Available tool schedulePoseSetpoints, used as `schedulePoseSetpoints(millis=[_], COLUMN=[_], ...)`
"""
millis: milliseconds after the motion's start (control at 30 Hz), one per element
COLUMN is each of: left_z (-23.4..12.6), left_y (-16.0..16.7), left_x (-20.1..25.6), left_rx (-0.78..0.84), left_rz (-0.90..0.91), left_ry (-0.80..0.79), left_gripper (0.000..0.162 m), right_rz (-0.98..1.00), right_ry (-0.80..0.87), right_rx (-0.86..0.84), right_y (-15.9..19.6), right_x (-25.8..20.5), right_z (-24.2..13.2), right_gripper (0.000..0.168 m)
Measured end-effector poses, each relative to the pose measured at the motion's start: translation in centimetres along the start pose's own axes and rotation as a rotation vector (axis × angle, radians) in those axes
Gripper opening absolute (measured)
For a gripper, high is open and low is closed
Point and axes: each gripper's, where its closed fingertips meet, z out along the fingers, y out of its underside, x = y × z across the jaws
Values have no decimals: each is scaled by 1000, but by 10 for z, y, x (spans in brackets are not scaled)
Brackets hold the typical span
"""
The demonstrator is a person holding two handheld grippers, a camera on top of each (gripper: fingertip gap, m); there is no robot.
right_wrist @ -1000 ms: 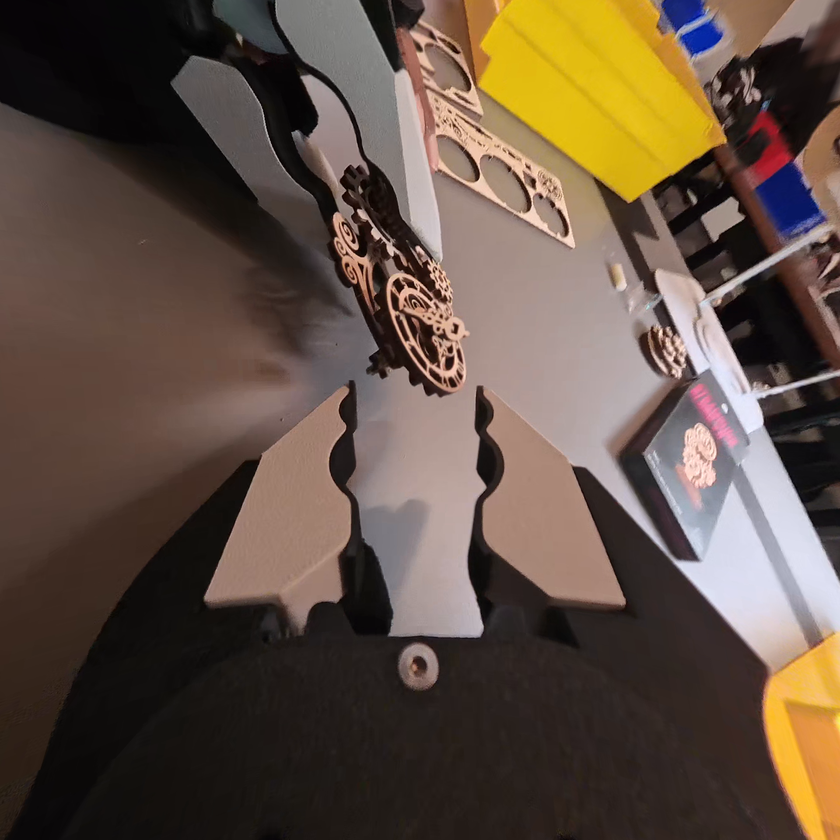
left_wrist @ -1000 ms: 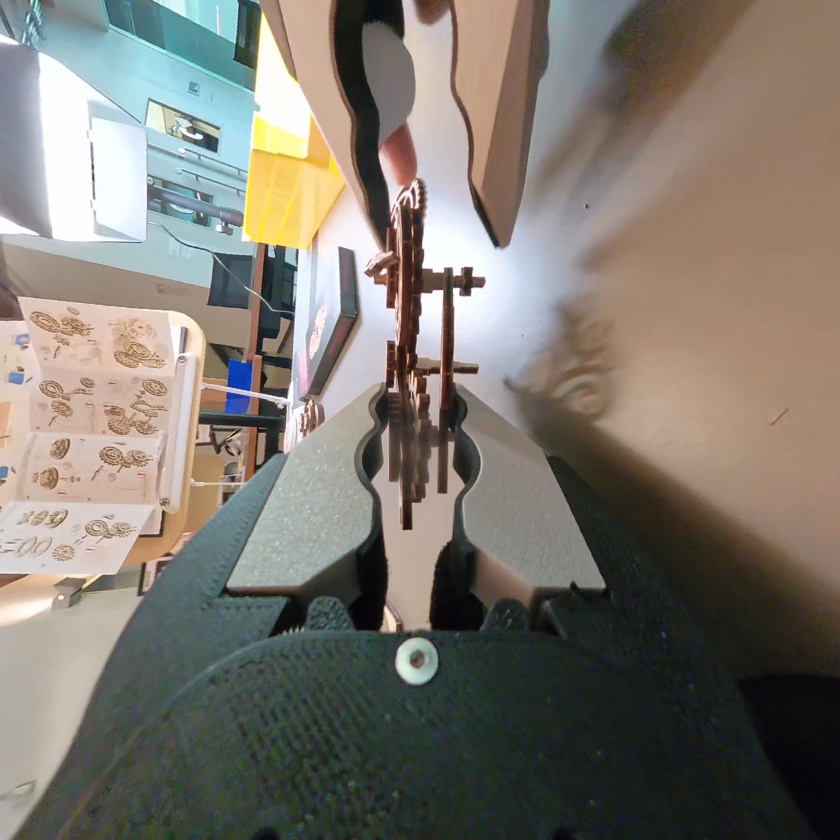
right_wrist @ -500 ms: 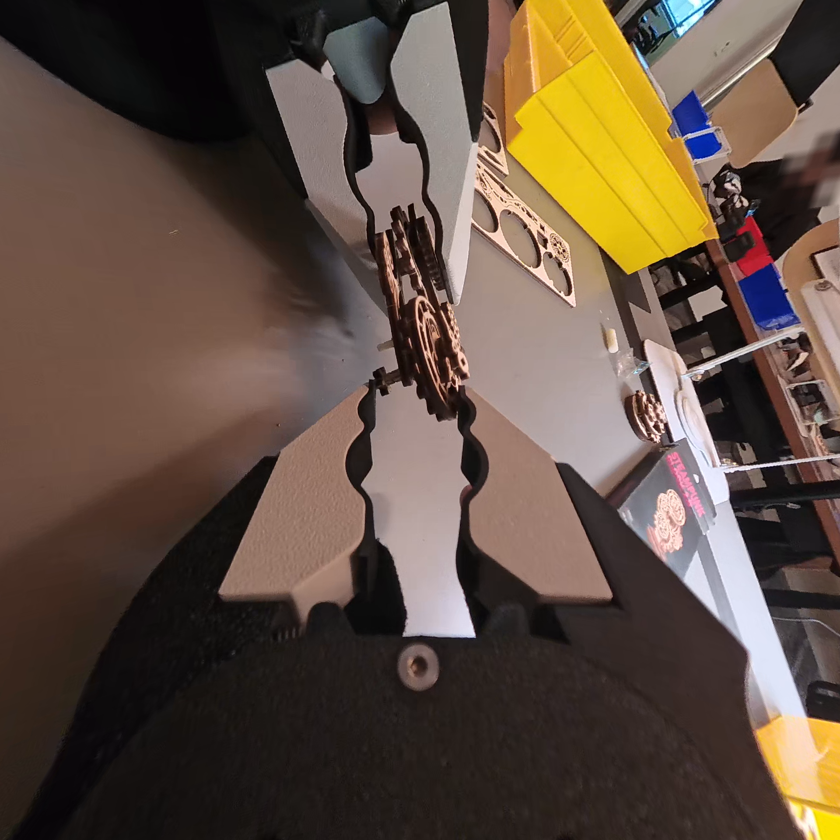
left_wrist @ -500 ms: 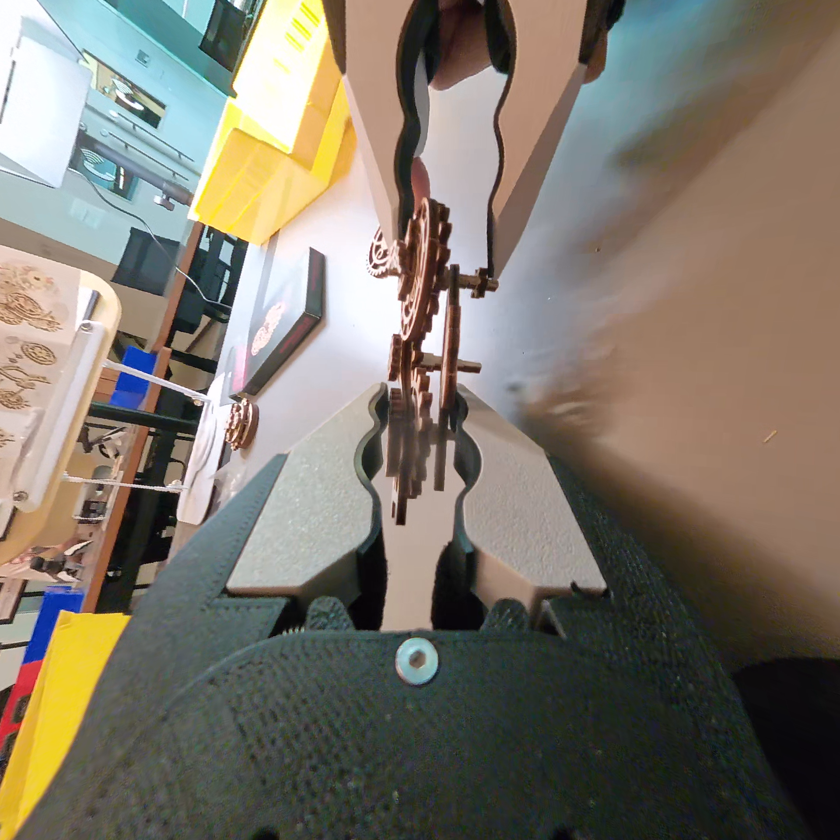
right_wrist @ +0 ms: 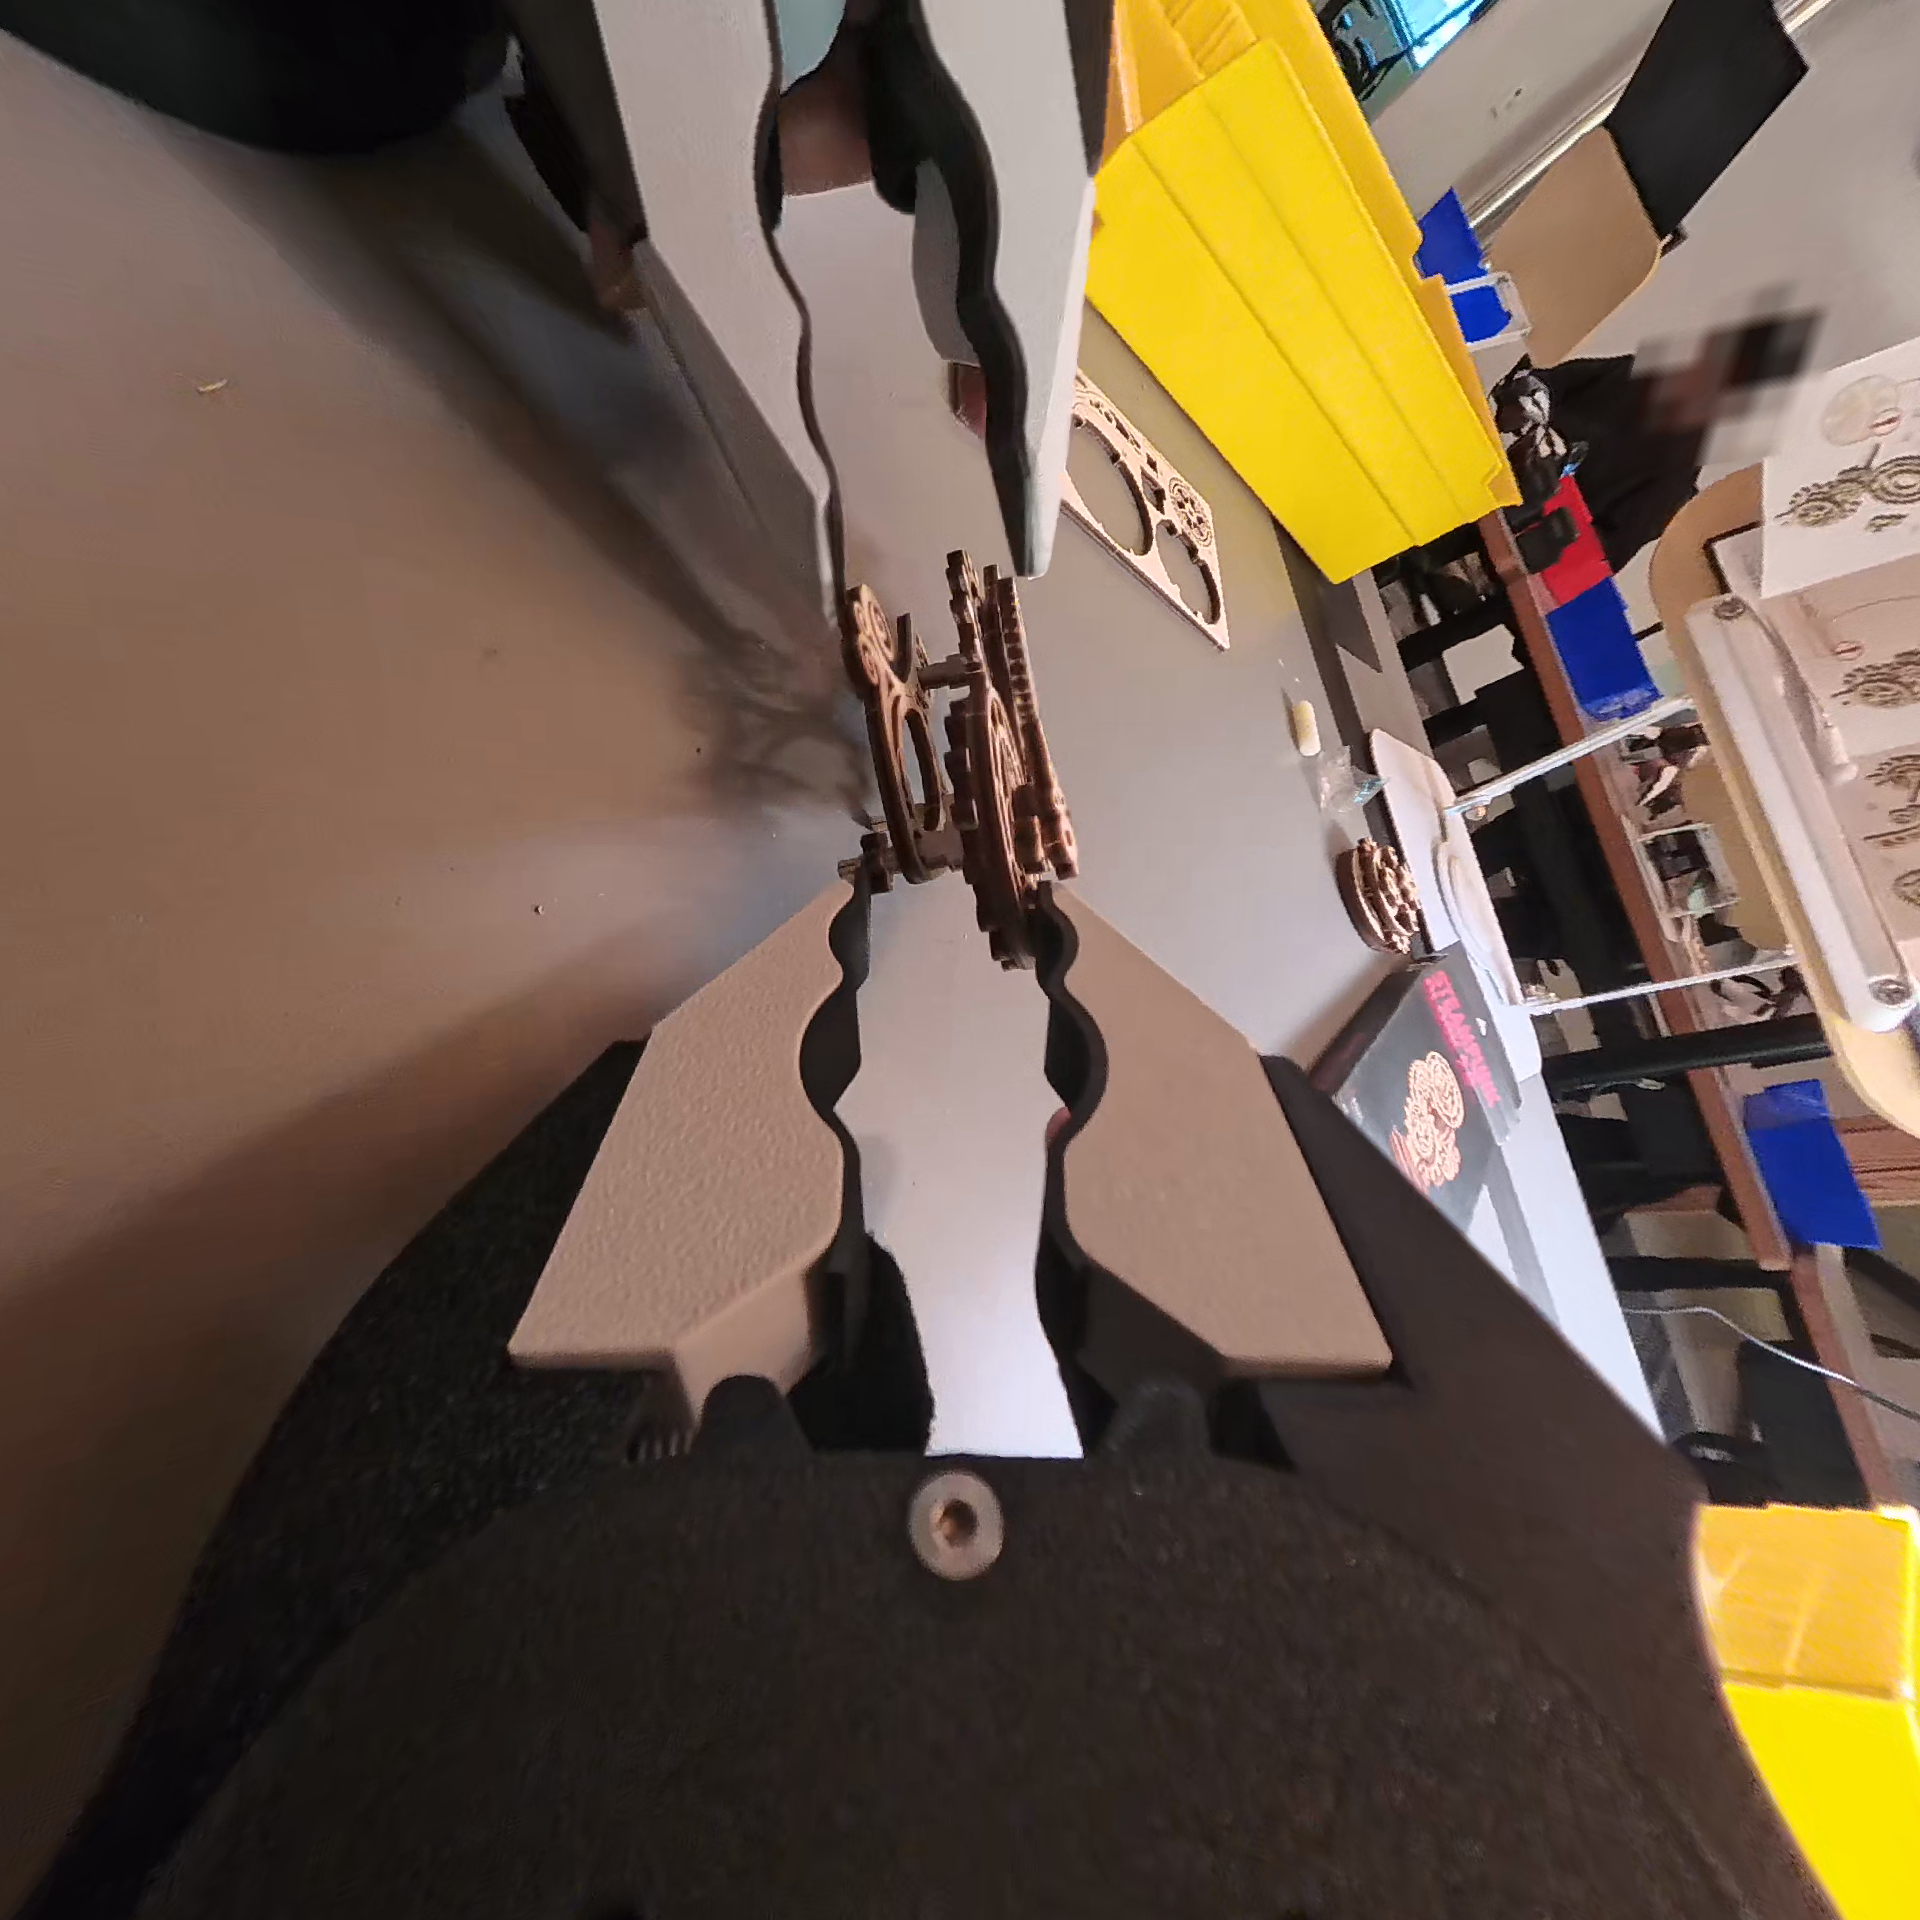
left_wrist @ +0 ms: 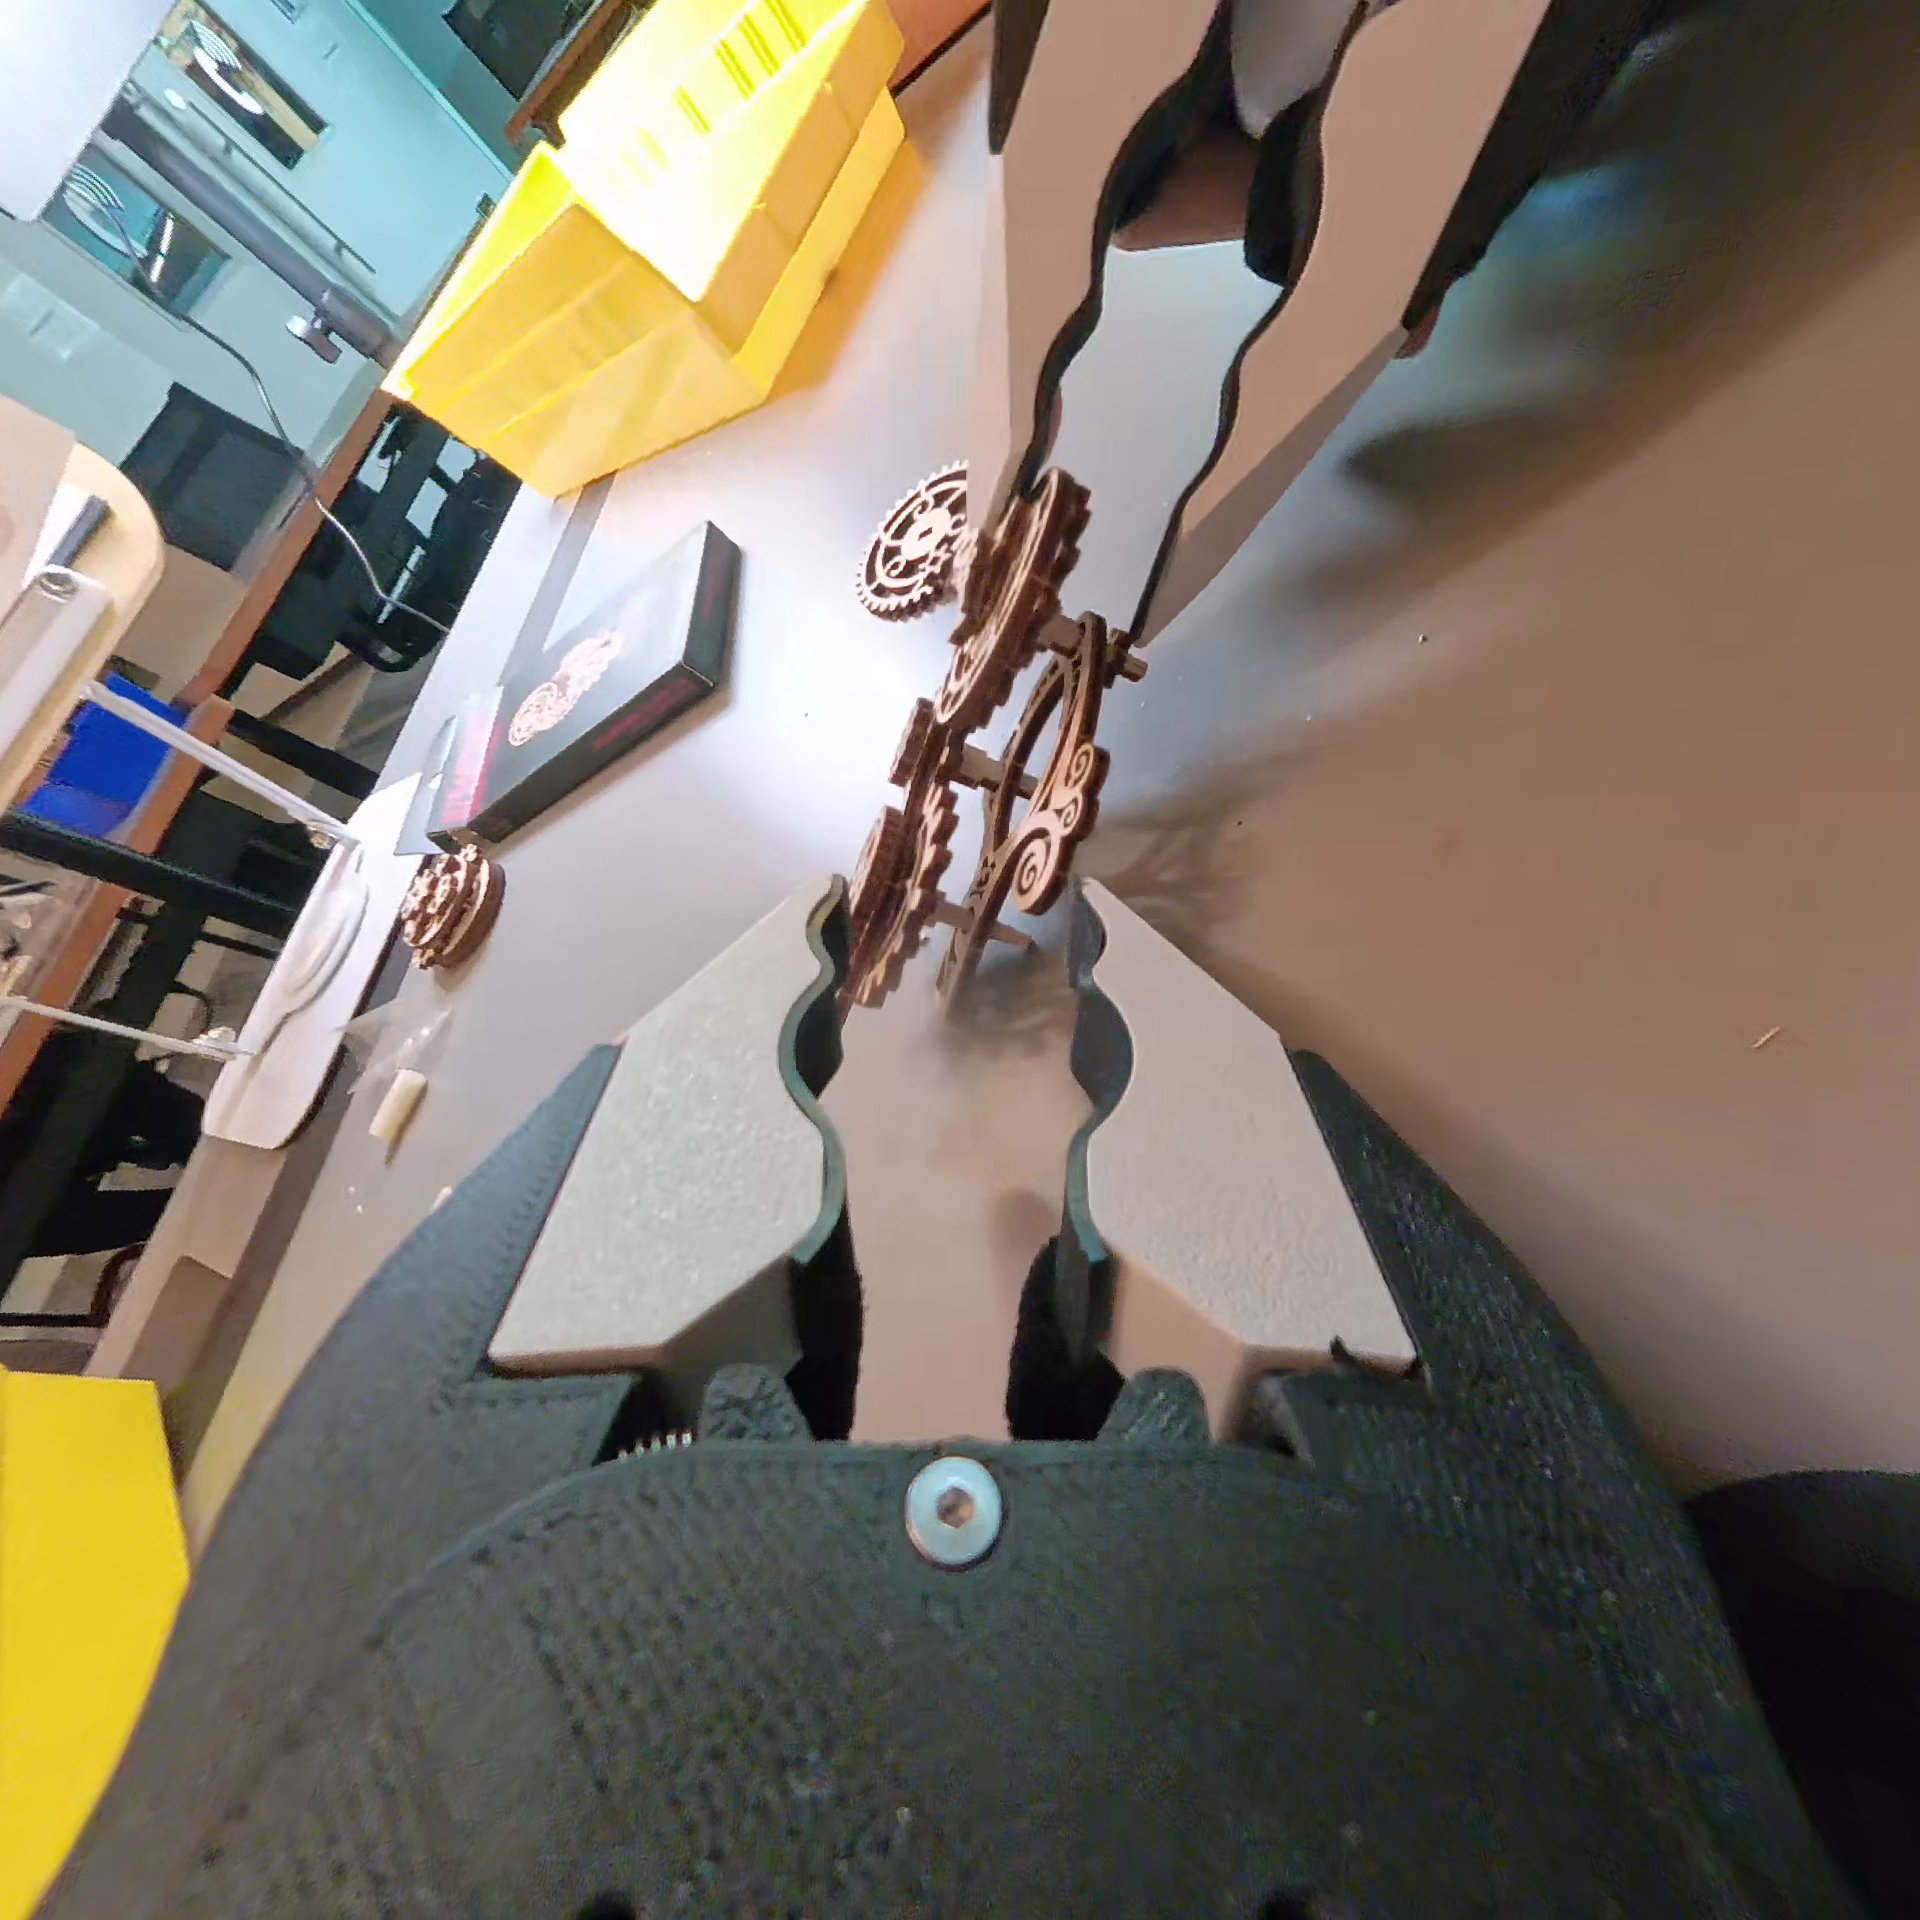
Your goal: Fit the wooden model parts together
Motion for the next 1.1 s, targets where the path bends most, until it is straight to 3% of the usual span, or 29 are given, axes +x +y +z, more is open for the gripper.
schedulePoseSetpoints(millis=[167,233,433,933,1100], left_z=[-1,-1,0,-5,2], left_y=[3,5,7,12,16], left_x=[-2,-3,-2,-2,-9], left_rx=[-8,-24,-35,5,-19], left_rz=[-5,15,29,-10,-22], left_ry=[-5,-20,-17,28,5], left_gripper=[33,22,20,52,52], right_rz=[-32,-77,-121,94,237], right_ry=[17,30,42,-11,-1], right_rx=[8,2,-11,43,25], right_y=[-2,-1,0,-8,4], right_x=[0,0,-1,1,11], right_z=[0,0,1,-20,-27], right_gripper=[30,30,30,41,41])
